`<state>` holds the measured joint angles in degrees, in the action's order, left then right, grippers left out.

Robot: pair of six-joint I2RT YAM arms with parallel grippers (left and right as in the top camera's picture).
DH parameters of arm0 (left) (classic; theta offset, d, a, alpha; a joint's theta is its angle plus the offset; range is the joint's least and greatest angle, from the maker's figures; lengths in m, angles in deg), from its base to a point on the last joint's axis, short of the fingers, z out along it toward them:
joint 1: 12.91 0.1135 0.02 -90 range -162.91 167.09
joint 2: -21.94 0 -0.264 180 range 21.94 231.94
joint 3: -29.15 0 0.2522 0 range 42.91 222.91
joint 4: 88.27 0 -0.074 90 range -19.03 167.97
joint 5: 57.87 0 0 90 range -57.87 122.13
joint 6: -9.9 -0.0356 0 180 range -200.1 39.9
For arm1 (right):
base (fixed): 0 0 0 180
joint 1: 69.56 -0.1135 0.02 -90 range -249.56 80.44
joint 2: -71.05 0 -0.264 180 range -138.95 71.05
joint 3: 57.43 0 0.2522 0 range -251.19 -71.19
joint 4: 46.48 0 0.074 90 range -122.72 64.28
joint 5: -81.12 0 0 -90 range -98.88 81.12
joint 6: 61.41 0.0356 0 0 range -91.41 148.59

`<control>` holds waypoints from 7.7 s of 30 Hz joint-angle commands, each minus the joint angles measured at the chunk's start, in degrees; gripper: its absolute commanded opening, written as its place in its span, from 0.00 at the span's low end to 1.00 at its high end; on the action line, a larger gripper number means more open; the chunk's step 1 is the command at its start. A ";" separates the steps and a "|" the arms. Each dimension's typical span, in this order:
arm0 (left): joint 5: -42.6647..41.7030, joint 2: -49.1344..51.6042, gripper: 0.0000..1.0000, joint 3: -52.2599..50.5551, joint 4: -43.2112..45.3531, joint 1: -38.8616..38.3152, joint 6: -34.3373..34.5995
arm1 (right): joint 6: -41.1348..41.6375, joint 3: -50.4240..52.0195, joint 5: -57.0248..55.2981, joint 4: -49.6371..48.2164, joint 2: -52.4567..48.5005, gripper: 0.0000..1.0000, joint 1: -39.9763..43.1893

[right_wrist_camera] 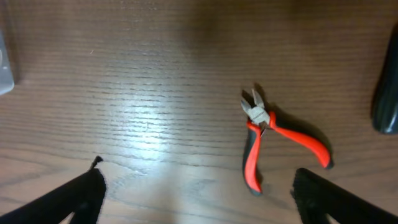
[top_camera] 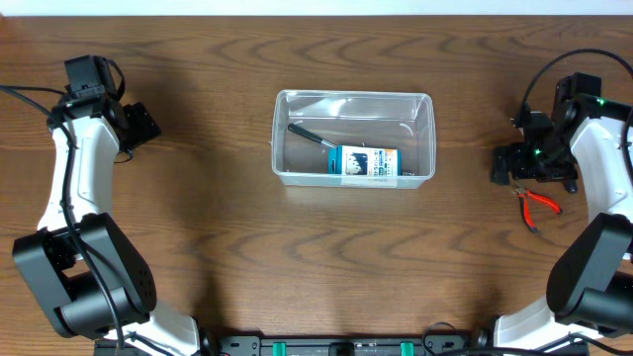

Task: Pack container
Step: 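Lower the right gripper onto the red-handled pliers and grasp them, then carry the pliers with the right gripper over the container, then open the right gripper to drop the pliers in the container, then move the right gripper back toward the yellow-handled screwdriver, then lower the right gripper onto the yellow-handled screwdriver and grasp it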

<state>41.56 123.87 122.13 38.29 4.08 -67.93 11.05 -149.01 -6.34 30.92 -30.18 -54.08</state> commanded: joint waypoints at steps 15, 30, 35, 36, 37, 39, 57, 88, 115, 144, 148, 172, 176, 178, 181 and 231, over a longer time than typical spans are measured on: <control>0.68 0.52 0.98 1.27 -0.17 0.13 0.09 | -2.10 8.39 -3.80 -5.51 0.35 0.89 4.52; 0.68 0.52 0.98 1.27 -0.17 0.13 0.09 | -6.99 17.40 -3.87 -13.42 0.35 0.91 4.48; 0.68 0.52 0.98 1.27 -0.17 0.13 0.09 | -6.97 20.04 -4.52 -17.07 0.35 0.91 4.48; 0.68 0.52 0.98 1.27 -0.17 0.13 0.09 | -6.97 20.52 -5.38 -17.90 0.35 0.91 4.48; 0.68 0.52 0.98 1.27 -0.17 0.13 0.09 | -6.97 21.03 -5.97 -18.62 0.35 0.91 4.50; 0.68 0.52 0.98 1.27 -0.17 0.13 0.09 | -6.97 21.88 -6.23 -19.87 0.35 0.91 4.70; 0.68 0.52 0.98 1.27 -0.17 0.13 0.11 | -5.42 22.53 -2.23 -22.18 0.35 0.33 5.11; 0.68 0.52 0.98 1.27 -0.17 0.13 0.11 | -2.67 -4.52 1.44 -14.82 0.35 0.01 -0.22; 0.68 0.52 0.98 1.27 -0.17 0.13 0.11 | -8.70 -26.97 1.53 -10.08 -2.64 0.01 -39.52; 0.68 0.52 0.98 1.27 -0.17 0.13 0.09 | -7.80 -26.93 7.15 -4.94 -24.26 0.01 -41.81; 0.68 0.52 0.98 1.27 -0.17 0.13 0.11 | -7.80 -26.77 7.17 -4.90 -25.33 0.03 -41.81; 0.68 0.52 0.98 1.27 -0.17 0.13 0.09 | 0.57 -45.24 -10.93 8.00 -6.49 0.99 -32.00; 0.68 0.52 0.98 1.27 -0.17 0.13 0.09 | -2.03 -45.35 -11.78 11.28 -0.57 0.99 -20.98; 0.68 0.52 0.98 1.27 -0.17 0.13 0.11 | -1.99 -45.35 -11.72 13.60 0.63 0.99 -14.80; 0.68 0.52 0.98 1.27 -0.17 0.13 0.09 | -2.05 -45.11 -11.08 16.55 0.59 0.99 -5.66; 0.68 0.52 0.98 1.27 -0.17 0.13 0.09 | -10.16 -38.91 0.11 11.87 -38.03 0.66 15.06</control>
<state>41.56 123.87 122.13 38.29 4.08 -67.93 1.28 -188.55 -7.08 43.18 -67.78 -38.40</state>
